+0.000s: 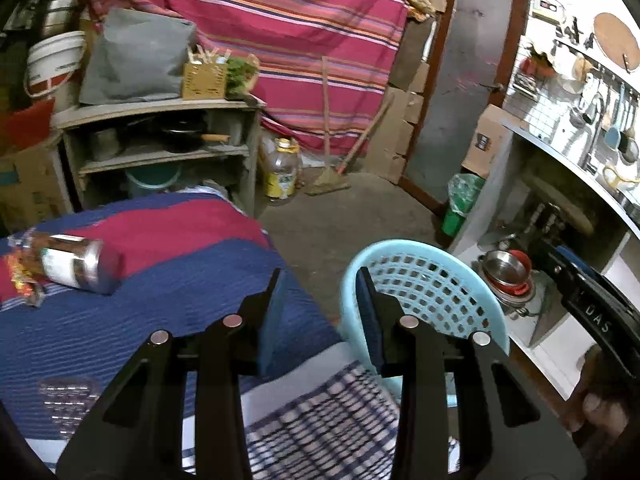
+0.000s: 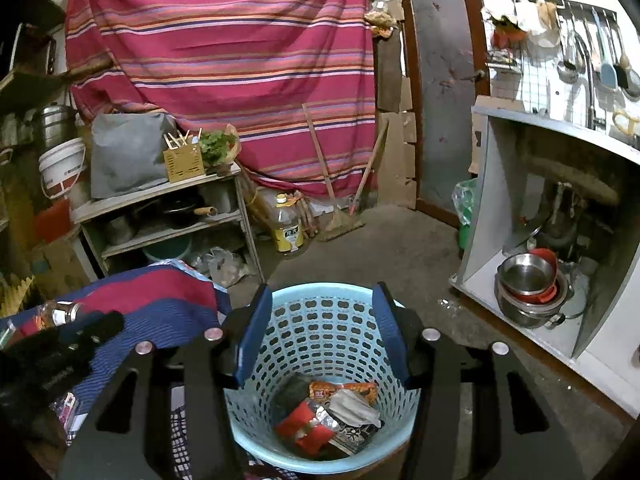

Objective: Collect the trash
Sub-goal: 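Carry the cloth and red wrapper over the blue basket and release both, then reach the left tool to the thin brown scouring pad and close on it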

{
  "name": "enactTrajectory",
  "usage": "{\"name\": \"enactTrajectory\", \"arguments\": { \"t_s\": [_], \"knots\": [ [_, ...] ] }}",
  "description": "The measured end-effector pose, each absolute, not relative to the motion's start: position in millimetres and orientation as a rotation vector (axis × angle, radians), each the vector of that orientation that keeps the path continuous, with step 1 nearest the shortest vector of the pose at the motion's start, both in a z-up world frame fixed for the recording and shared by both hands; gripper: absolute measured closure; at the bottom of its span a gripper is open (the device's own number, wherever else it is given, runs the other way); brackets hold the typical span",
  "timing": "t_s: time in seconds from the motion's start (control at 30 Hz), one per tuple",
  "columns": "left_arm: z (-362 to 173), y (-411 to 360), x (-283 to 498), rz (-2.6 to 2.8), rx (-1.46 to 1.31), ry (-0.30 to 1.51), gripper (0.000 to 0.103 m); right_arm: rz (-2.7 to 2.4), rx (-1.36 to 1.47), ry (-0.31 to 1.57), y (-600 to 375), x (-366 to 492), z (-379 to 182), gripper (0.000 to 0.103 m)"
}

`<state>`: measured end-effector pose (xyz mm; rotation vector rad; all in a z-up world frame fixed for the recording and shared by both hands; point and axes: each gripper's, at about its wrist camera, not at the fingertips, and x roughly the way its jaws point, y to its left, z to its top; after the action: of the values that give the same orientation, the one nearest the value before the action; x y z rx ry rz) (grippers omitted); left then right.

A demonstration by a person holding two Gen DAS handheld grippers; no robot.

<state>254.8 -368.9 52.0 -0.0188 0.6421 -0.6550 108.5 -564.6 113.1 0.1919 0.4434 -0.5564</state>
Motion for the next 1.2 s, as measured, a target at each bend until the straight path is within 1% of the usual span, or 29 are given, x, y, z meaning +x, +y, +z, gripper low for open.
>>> {"name": "enactTrajectory", "arguments": {
  "t_s": [0.03, 0.1, 0.17, 0.2, 0.27, 0.33, 0.37, 0.43, 0.47, 0.53, 0.63, 0.73, 0.8, 0.93, 1.07, 1.2],
  "knots": [
    [55, -360, 255, -0.643, -0.021, 0.636, 0.068, -0.556, 0.187, 0.441, -562, 109, 115, 0.043],
    [62, -338, 256, -0.614, -0.016, 0.622, 0.068, -0.549, 0.180, 0.432, -554, 111, 119, 0.037],
    [66, -313, 256, -0.579, -0.010, 0.608, 0.067, -0.512, 0.175, 0.427, -541, 118, 122, 0.037],
    [69, -298, 257, -0.557, -0.010, 0.602, 0.065, -0.498, 0.168, 0.429, -535, 121, 122, 0.036],
    [72, -251, 259, -0.480, -0.018, 0.591, 0.057, -0.460, 0.135, 0.438, -514, 133, 122, 0.033],
    [73, -207, 260, -0.391, -0.029, 0.576, 0.040, -0.406, 0.104, 0.442, -489, 145, 123, 0.031],
    [75, -185, 261, -0.344, -0.032, 0.565, 0.037, -0.349, 0.095, 0.439, -471, 153, 122, 0.030],
    [75, -133, 262, -0.219, -0.016, 0.544, 0.022, -0.263, 0.110, 0.449, -446, 165, 118, 0.028],
    [74, -111, 264, -0.158, -0.002, 0.539, 0.021, -0.239, 0.119, 0.457, -437, 169, 117, 0.028],
    [68, -62, 268, -0.059, -0.003, 0.546, 0.020, -0.196, 0.146, 0.465, -415, 177, 113, 0.028],
    [53, 3, 277, 0.016, -0.090, 0.577, 0.020, -0.098, 0.154, 0.475, -368, 193, 111, 0.026],
    [42, 33, 289, 0.012, -0.136, 0.623, 0.020, -0.019, 0.140, 0.506, -326, 210, 101, 0.024],
    [32, 36, 295, -0.020, -0.142, 0.658, 0.020, 0.042, 0.122, 0.556, -290, 229, 88, 0.024],
    [2, 21, 316, -0.063, -0.048, 0.744, 0.020, 0.071, 0.048, 0.601, -242, 251, 73, 0.024],
    [-20, 30, 338, -0.106, -0.209, 0.834, 0.020, 0.084, 0.057, 0.609, -228, 260, 70, 0.024],
    [-30, 22, 353, -0.104, -0.222, 0.857, 0.020, 0.080, 0.057, 0.614, -228, 264, 69, 0.024]
  ]
}}
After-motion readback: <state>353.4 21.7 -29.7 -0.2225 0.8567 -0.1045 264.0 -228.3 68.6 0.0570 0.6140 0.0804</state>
